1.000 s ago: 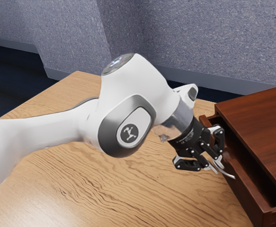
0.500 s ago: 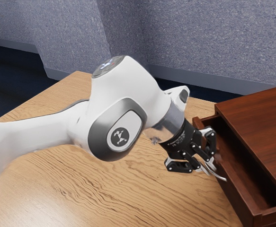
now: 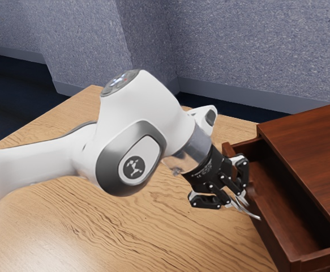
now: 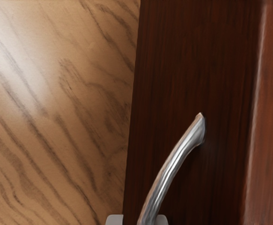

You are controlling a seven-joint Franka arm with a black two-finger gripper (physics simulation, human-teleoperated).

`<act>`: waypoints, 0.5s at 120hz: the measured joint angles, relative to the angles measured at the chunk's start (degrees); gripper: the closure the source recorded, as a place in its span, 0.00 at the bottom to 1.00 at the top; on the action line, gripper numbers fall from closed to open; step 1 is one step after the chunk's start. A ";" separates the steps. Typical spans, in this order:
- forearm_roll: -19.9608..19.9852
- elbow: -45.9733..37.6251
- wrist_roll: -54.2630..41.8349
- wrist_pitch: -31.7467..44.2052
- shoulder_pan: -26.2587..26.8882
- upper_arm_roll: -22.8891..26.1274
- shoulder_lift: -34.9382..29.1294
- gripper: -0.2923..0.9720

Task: Pull the drawer handle with one arm to open the drawer

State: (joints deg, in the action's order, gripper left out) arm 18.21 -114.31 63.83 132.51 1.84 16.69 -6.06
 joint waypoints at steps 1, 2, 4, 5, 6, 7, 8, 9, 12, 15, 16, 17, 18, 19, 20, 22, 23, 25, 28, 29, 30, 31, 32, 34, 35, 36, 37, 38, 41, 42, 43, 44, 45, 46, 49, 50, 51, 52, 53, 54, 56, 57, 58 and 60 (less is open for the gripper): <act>0.01 -0.05 0.00 0.00 -0.01 0.00 -0.06 0.80; 0.01 -0.09 -0.01 0.00 -0.03 0.00 -0.11 0.80; 0.02 -0.15 -0.01 0.00 -0.05 -0.01 -0.19 0.80; 0.02 -0.20 -0.01 0.00 -0.06 -0.01 -0.23 0.80; 0.02 -0.26 -0.02 0.00 -0.07 -0.01 -0.27 0.80; 0.02 -0.32 -0.02 0.00 -0.08 -0.01 -0.33 0.80; 0.02 -0.37 -0.02 0.00 -0.09 -0.02 -0.38 0.80; 0.02 -0.43 -0.02 0.00 -0.10 -0.03 -0.46 0.80; 0.03 -0.62 -0.02 0.00 -0.04 -0.16 -0.68 0.80; 0.03 -0.87 -0.02 0.00 0.04 -0.37 -0.94 0.80; 0.04 -0.93 -0.03 0.00 0.04 -0.43 -1.01 0.80; 0.04 -1.01 -0.03 -0.01 0.06 -0.50 -1.08 0.80; 0.04 -1.08 -0.03 -0.01 0.08 -0.55 -1.13 0.80; 0.03 -1.15 -0.02 -0.01 0.09 -0.61 -1.18 0.80; 0.03 -1.21 -0.02 -0.02 0.09 -0.65 -1.22 0.80; 0.02 -1.30 -0.02 -0.03 0.10 -0.71 -1.32 0.80; 0.02 -1.35 -0.02 -0.03 0.09 -0.73 -1.38 0.80; 0.02 -1.43 -0.01 -0.04 0.08 -0.76 -1.47 0.80; 0.01 -1.56 0.00 -0.05 0.06 -0.79 -1.59 0.80; 0.00 -1.61 0.00 -0.05 0.05 -0.79 -1.63 0.80; 0.00 -1.66 0.00 -0.06 0.04 -0.80 -1.65 0.80; -0.01 -1.71 0.01 -0.06 0.03 -0.80 -1.70 0.80; -0.01 -1.76 0.01 -0.06 0.01 -0.80 -1.76 0.80; -0.01 -1.85 0.02 -0.07 -0.01 -0.80 -1.86 0.80; -0.01 -1.88 0.02 -0.07 -0.02 -0.81 -1.90 0.80; -0.01 -1.91 0.02 -0.07 -0.02 -0.81 -1.94 0.80; -0.02 -1.95 0.02 -0.08 -0.03 -0.81 -1.97 0.80; -0.02 -1.98 0.02 -0.08 -0.04 -0.81 -2.01 0.80; 0.01 -2.08 0.02 -0.09 -0.07 -0.81 -2.14 0.80; 0.02 -2.10 0.02 -0.09 -0.08 -0.81 -2.18 0.80; 0.03 -2.18 0.03 -0.09 -0.09 -0.81 -2.23 0.80; 0.03 -2.24 0.03 -0.10 -0.11 -0.80 -2.27 0.80; 0.03 -2.31 0.03 -0.10 -0.12 -0.80 -2.32 0.80; 0.04 -2.38 0.04 -0.11 -0.14 -0.80 -2.38 0.80; 0.05 -2.63 0.04 -0.12 -0.19 -0.79 -2.63 0.80; 0.05 -2.74 0.05 -0.12 -0.22 -0.78 -2.74 0.80; 0.06 -2.84 0.05 -0.12 -0.24 -0.78 -2.85 0.80; 0.07 -2.93 0.05 -0.12 -0.26 -0.78 -2.94 0.80; 0.08 -3.04 0.05 -0.12 -0.28 -0.78 -3.06 0.80; 0.11 -3.14 0.05 -0.12 -0.31 -0.77 -3.18 0.80; 0.17 -3.38 0.05 -0.12 -0.35 -0.76 -3.45 0.80; 0.20 -3.49 0.05 -0.12 -0.37 -0.76 -3.57 0.80; 0.22 -3.59 0.05 -0.12 -0.39 -0.76 -3.67 0.80; 0.26 -3.76 0.04 -0.13 -0.41 -0.75 -3.84 0.80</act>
State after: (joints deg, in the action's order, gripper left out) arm 18.47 -118.07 63.87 132.38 1.43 15.93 -9.90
